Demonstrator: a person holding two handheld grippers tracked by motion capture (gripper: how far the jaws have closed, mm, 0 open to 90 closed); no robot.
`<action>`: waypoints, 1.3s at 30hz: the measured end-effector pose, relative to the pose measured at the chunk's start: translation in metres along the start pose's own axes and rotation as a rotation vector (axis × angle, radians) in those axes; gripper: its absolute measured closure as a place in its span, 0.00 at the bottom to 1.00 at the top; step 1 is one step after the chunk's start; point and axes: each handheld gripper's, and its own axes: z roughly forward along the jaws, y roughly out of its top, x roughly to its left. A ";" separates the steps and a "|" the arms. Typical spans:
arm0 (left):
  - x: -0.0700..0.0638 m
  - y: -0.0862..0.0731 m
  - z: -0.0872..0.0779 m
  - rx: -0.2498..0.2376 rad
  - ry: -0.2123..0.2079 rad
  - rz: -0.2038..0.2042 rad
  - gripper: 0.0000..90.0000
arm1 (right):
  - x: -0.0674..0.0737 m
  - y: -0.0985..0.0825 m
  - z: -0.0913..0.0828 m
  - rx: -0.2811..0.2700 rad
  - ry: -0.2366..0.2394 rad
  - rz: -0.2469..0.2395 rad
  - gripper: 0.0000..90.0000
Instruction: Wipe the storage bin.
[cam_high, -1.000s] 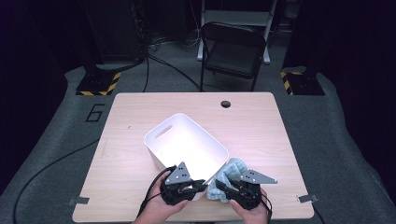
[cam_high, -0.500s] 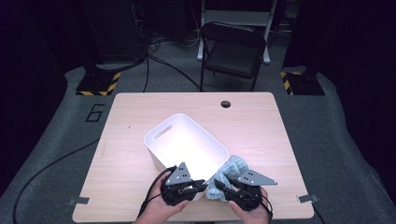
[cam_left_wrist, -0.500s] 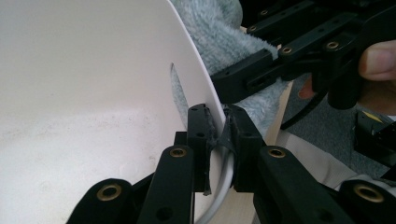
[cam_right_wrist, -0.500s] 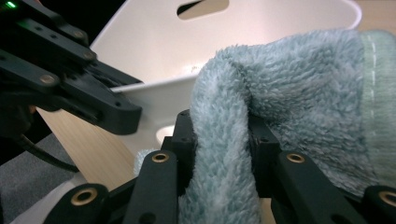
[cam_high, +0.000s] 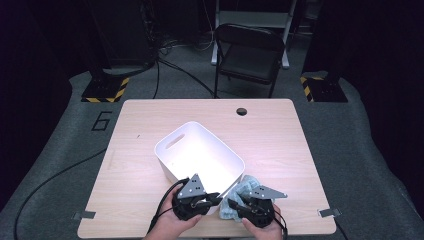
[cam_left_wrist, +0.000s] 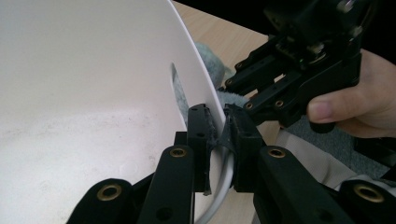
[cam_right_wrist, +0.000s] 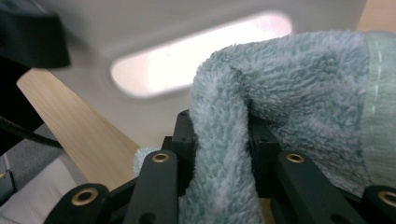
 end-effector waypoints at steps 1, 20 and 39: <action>0.000 0.000 0.000 0.000 0.000 0.000 0.90 | -0.001 -0.002 0.003 0.016 0.001 -0.001 0.77; 0.000 0.000 0.000 0.002 0.001 0.000 0.90 | -0.002 0.003 -0.003 -0.019 0.050 0.043 0.77; -0.003 0.001 0.002 -0.004 -0.002 -0.012 0.90 | 0.012 0.025 -0.029 -0.093 0.026 -0.067 0.77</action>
